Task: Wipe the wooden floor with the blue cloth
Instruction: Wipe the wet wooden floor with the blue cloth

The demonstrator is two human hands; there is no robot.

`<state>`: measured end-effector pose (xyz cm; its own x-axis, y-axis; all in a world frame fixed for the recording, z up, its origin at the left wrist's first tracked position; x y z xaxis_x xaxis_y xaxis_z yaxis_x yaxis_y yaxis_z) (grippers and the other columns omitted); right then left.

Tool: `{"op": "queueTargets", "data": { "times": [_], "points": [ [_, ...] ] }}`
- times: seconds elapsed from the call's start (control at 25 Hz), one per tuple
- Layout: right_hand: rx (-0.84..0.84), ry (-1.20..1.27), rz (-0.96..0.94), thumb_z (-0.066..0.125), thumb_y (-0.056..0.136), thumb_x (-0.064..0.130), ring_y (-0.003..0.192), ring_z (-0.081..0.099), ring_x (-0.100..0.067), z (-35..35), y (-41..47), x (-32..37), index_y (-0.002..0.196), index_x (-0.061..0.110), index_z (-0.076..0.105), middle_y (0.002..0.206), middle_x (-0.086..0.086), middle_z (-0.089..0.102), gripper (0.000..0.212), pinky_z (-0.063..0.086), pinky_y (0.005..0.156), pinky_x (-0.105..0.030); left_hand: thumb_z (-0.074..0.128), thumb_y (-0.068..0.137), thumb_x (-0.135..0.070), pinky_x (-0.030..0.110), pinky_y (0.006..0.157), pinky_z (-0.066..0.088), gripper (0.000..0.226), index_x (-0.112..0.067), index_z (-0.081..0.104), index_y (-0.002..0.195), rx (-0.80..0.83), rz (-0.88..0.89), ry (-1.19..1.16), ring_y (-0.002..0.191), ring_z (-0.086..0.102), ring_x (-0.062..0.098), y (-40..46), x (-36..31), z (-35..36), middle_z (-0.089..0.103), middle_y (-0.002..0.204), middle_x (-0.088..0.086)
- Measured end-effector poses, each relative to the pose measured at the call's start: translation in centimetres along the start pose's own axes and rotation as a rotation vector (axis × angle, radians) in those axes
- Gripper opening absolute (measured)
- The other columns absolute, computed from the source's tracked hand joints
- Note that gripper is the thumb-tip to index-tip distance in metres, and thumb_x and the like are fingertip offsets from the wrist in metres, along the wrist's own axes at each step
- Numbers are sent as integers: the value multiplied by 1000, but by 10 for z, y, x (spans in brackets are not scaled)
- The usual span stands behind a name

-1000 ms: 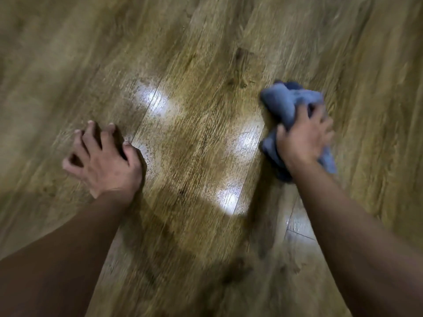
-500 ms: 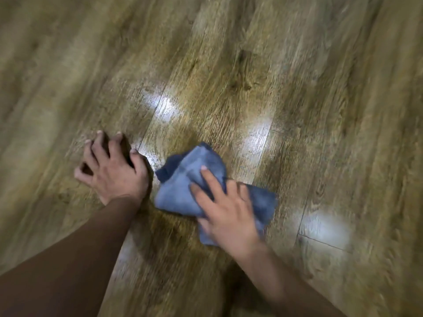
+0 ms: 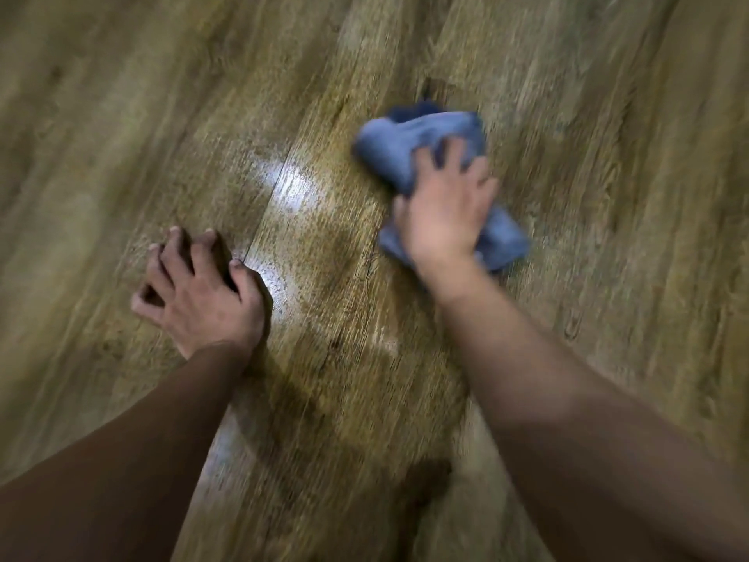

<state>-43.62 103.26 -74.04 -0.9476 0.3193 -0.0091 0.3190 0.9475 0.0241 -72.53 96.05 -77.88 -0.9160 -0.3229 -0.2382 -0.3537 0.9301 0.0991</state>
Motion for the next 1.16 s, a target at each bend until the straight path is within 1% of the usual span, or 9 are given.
{"op": "queueTargets", "data": {
  "times": [0.12, 0.2, 0.28, 0.44, 0.56, 0.72, 0.92, 1.0, 1.16],
  "points": [
    [17, 87, -421, 75, 70, 46, 97, 43, -31, -3, -96, 61, 132, 30, 52, 143, -8, 43, 68, 32, 79, -42, 44, 92, -42, 63, 107, 23, 43, -24, 49, 131, 28, -4, 11, 144, 30, 30, 2, 1, -1, 40, 153, 7],
    [64, 121, -550, 77, 66, 46, 95, 41, -31, -4, -164, 44, 136, 29, 51, 150, -7, 40, 76, 32, 80, -43, 42, 92, -42, 63, 107, 22, 45, -23, 50, 132, 55, 1, 23, 145, 28, 31, 1, -2, -2, 38, 154, 8],
    [105, 95, -573, 80, 62, 48, 93, 42, -32, 1, -204, -7, 136, 29, 53, 153, -6, 37, 80, 37, 80, -46, 41, 93, -40, 65, 107, 21, 46, -21, 49, 134, 98, -1, 40, 145, 27, 33, 0, -5, -1, 36, 155, 10],
    [77, 29, -394, 76, 65, 48, 91, 51, -38, 0, -176, -127, 134, 25, 60, 152, -7, 43, 74, 43, 78, -48, 42, 86, -32, 73, 105, 24, 45, -7, 47, 123, 156, 15, 123, 133, 36, 42, 6, -27, -9, 41, 141, 22],
    [59, 18, -159, 68, 72, 45, 99, 51, -41, 1, -117, -189, 133, 24, 59, 152, -5, 42, 65, 42, 83, -50, 50, 89, -32, 64, 110, 21, 38, -14, 50, 122, 155, 275, -33, 136, 37, 33, 3, -109, -10, 42, 142, 14],
    [-23, 36, 25, 63, 74, 47, 103, 49, -40, 7, -37, -230, 129, 26, 55, 149, -4, 41, 59, 38, 87, -49, 53, 92, -33, 57, 117, 18, 36, -23, 54, 126, 232, 427, -167, 146, 28, 23, -16, -230, 12, 38, 153, 5],
    [-81, 51, 64, 53, 73, 51, 103, 49, -37, 9, 39, -260, 126, 29, 53, 147, -1, 43, 58, 38, 83, -47, 53, 88, -28, 46, 114, 23, 43, -14, 60, 128, 305, 949, -174, 146, 34, 27, -50, -339, 48, 48, 149, 8],
    [-78, 62, 33, 54, 71, 52, 103, 49, -36, 11, 50, -267, 126, 30, 55, 145, -2, 45, 59, 38, 82, -45, 51, 89, -29, 45, 112, 24, 42, -15, 60, 127, 313, 948, -210, 145, 36, 26, -46, -376, 60, 50, 148, 7],
    [-17, 105, 28, 58, 68, 49, 101, 48, -34, 11, 58, -271, 126, 30, 59, 143, -2, 46, 61, 36, 80, -43, 43, 87, -29, 48, 113, 27, 44, -15, 58, 126, 331, 723, -217, 144, 36, 25, -5, -418, 72, 50, 146, 5]
  ]
}}
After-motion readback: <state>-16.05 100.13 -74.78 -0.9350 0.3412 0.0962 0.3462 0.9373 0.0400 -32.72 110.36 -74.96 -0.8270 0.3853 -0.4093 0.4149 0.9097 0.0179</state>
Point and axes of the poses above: each hand's wrist, its own y-axis towards the middle knuckle, its own z-axis out of the palm, x = y × z, the point moved 6 cm from there along y, towards the middle knuckle
